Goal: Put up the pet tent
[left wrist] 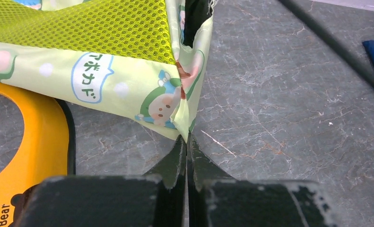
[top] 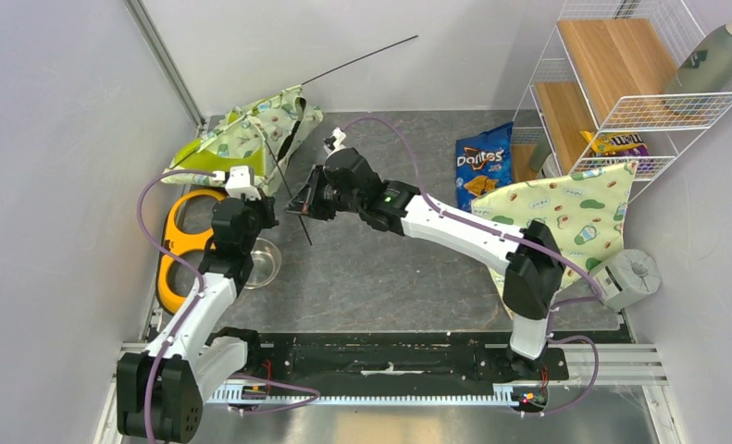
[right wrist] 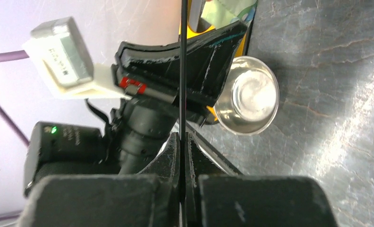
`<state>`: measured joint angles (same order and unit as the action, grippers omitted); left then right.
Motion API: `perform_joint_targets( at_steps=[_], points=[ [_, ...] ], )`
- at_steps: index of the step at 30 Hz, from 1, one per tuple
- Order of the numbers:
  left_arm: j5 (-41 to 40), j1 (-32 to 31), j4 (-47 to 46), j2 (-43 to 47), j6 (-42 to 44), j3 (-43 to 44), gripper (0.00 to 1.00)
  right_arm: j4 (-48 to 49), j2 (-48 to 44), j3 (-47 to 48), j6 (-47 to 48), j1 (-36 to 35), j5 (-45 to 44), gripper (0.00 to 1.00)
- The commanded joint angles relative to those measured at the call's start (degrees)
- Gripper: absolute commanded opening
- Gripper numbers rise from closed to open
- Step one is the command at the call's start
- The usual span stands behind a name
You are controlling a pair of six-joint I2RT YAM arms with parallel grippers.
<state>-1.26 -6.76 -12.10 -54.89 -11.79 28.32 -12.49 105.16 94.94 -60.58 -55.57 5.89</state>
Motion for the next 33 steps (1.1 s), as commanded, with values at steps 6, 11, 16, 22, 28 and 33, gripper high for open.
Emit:
perform_joint_targets(
  at_steps=[6,11,16,22,28,33],
  points=[
    [9.06,-0.25,3.73,3.85,3.84,2.87,0.02,15.88,7.03,4.20,0.11,0.55,-12.87,0.00],
    [12.67,-0.09,7.83,5.99,5.72,3.62,0.02,19.68,8.59,4.33,0.41,0.63,-16.04,0.00],
    [15.78,-0.09,11.59,7.63,4.57,4.53,0.02,22.72,10.03,4.26,0.34,1.29,-17.26,0.00],
    [16.28,-0.10,13.75,8.16,2.45,5.96,0.02,25.09,11.90,4.91,0.77,2.26,-18.74,0.00],
    [17.44,-0.09,18.70,6.25,2.83,11.27,0.02,23.97,11.07,4.58,1.04,2.56,-18.45,0.00],
    [20.14,-0.24,23.64,8.06,2.09,15.66,0.02,14.95,6.25,3.78,1.04,2.57,-19.14,0.00]
  ],
)
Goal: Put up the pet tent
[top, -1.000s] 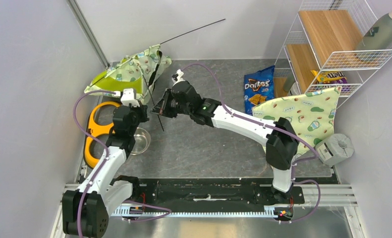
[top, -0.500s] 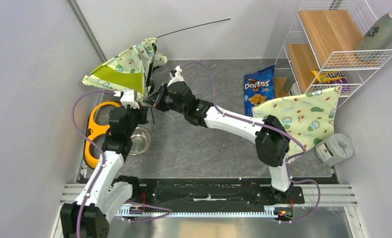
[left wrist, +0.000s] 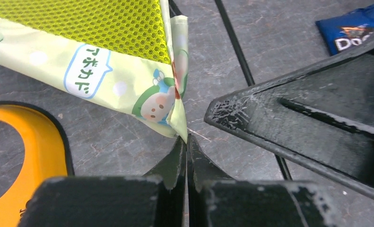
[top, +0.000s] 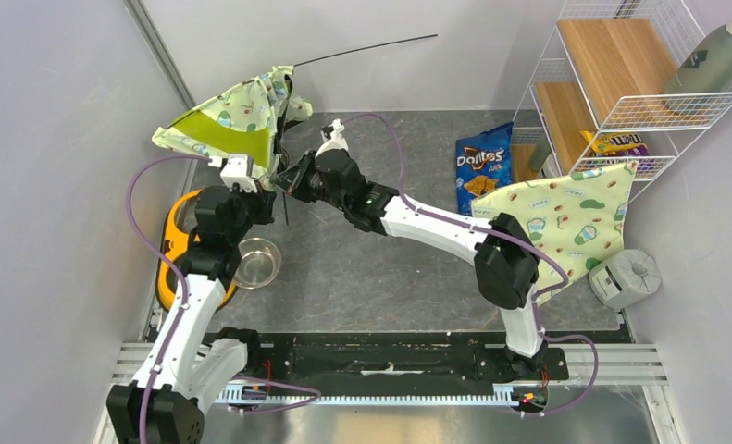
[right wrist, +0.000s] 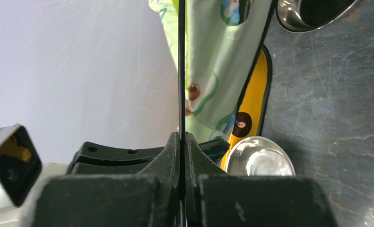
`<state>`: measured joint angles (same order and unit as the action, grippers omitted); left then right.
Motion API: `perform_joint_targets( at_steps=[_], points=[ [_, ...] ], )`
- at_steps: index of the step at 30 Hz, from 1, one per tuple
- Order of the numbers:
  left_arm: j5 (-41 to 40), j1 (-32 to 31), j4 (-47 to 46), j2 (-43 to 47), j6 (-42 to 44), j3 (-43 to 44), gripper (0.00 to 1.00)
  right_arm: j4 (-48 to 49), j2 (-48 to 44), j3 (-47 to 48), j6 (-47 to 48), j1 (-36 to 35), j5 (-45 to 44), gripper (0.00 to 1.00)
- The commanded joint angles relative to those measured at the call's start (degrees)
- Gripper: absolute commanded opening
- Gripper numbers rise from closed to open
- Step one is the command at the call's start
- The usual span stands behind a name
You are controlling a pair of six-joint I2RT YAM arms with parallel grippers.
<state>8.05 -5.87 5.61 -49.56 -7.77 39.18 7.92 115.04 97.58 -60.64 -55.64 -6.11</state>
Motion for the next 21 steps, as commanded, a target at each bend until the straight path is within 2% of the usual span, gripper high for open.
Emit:
perform_joint_targets(
  at_steps=[1,9,14,21],
  points=[
    [11.42,-1.08,6.56,3.24,-2.24,5.34,0.02,-7.39,-4.27,1.18,0.91,2.64,-7.56,0.00],
    [17.16,-1.13,9.27,5.96,-4.62,6.67,0.02,-18.55,-6.90,3.31,-0.36,2.32,-10.13,0.00],
    [19.73,-1.16,7.44,5.09,-5.12,5.65,0.02,-18.35,-7.56,4.08,4.60,0.44,-12.62,0.00],
    [21.13,-1.34,4.90,1.92,-6.10,6.78,0.02,-12.60,-9.12,3.91,17.25,-4.83,-18.25,0.00]
  ],
)
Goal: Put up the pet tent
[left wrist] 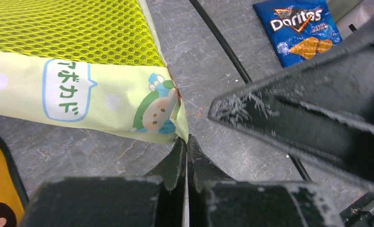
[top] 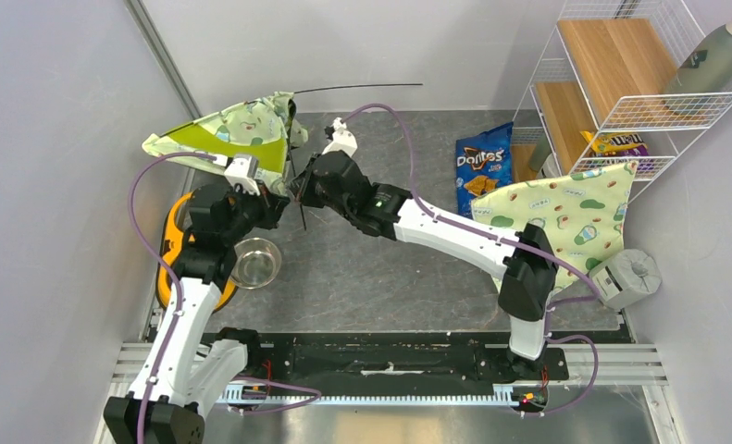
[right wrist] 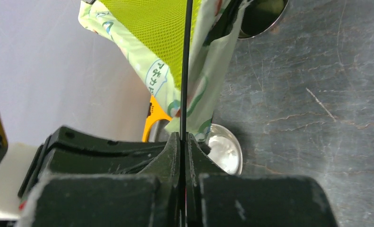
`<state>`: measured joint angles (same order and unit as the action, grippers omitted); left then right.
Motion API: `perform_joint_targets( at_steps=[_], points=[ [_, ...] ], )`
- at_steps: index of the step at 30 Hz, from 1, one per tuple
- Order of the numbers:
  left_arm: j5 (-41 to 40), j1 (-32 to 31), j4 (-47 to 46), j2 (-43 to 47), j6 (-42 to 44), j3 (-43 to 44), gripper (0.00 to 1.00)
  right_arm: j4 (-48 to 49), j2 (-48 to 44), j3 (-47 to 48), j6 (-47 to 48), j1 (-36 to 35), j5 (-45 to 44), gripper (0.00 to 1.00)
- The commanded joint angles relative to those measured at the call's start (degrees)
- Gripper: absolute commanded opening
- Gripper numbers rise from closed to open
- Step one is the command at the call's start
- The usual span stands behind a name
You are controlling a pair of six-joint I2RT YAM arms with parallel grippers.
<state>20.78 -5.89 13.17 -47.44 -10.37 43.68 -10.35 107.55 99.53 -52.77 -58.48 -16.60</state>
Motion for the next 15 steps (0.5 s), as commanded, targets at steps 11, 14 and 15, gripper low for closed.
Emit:
perform_joint_targets(
  at_steps=[11,14,15],
  points=[
    [10.74,-2.70,-4.14,-2.01,-4.13,6.31,0.02,9.90,-3.81,2.77,22.20,-7.21,-16.60,0.00],
    [11.75,-3.11,-4.91,-2.52,-4.75,6.77,0.02,9.80,-4.28,3.25,23.68,-8.15,-19.58,0.00],
    [12.11,-3.31,-5.55,-2.69,-5.14,6.69,0.02,9.53,-4.28,3.48,24.29,-8.45,-20.72,0.00]
  ],
)
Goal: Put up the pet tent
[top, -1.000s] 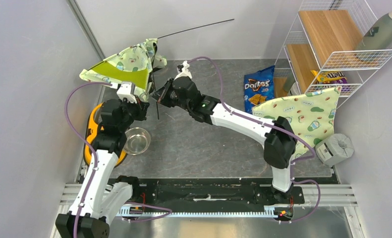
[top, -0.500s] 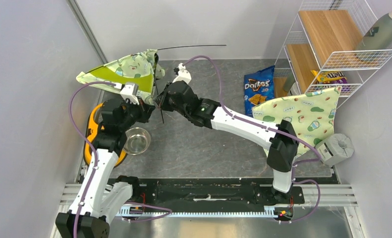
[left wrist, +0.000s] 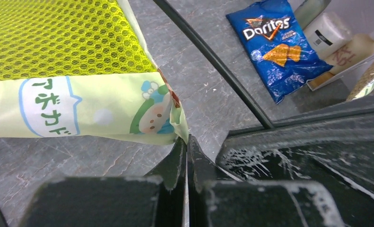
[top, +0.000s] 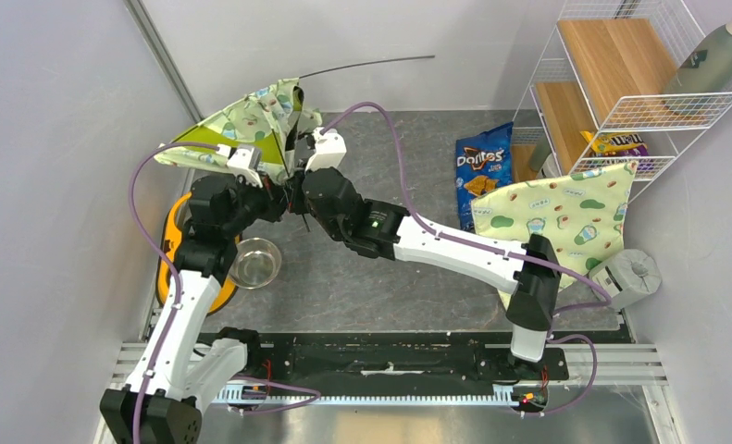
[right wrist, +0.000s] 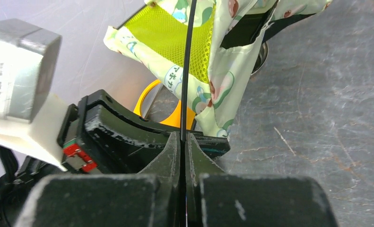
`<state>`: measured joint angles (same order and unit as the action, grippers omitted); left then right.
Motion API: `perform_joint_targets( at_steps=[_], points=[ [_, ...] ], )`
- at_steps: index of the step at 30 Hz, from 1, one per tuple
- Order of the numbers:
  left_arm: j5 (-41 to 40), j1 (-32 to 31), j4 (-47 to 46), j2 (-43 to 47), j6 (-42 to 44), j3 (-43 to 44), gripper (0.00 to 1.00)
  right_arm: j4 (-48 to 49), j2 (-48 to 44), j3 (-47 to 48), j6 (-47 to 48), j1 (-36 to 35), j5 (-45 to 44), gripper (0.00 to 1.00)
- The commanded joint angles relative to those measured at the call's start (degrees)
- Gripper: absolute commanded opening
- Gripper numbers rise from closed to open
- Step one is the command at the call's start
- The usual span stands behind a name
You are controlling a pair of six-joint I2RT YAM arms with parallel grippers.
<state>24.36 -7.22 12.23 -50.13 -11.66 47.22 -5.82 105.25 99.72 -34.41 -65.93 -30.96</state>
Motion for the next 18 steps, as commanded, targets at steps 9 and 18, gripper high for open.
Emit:
perform_joint_targets(
  at_steps=[9,18],
  points=[
    [9.94,-6.82,-10.85,-3.37,-5.48,2.02,0.02,3.68,-1.98,3.73,11.27,-3.05,-15.52,0.00],
    [4.31,-10.42,-11.92,-7.23,-5.46,1.35,0.02,1.77,-3.08,-0.24,7.60,-2.25,-15.39,0.00]
  ],
)
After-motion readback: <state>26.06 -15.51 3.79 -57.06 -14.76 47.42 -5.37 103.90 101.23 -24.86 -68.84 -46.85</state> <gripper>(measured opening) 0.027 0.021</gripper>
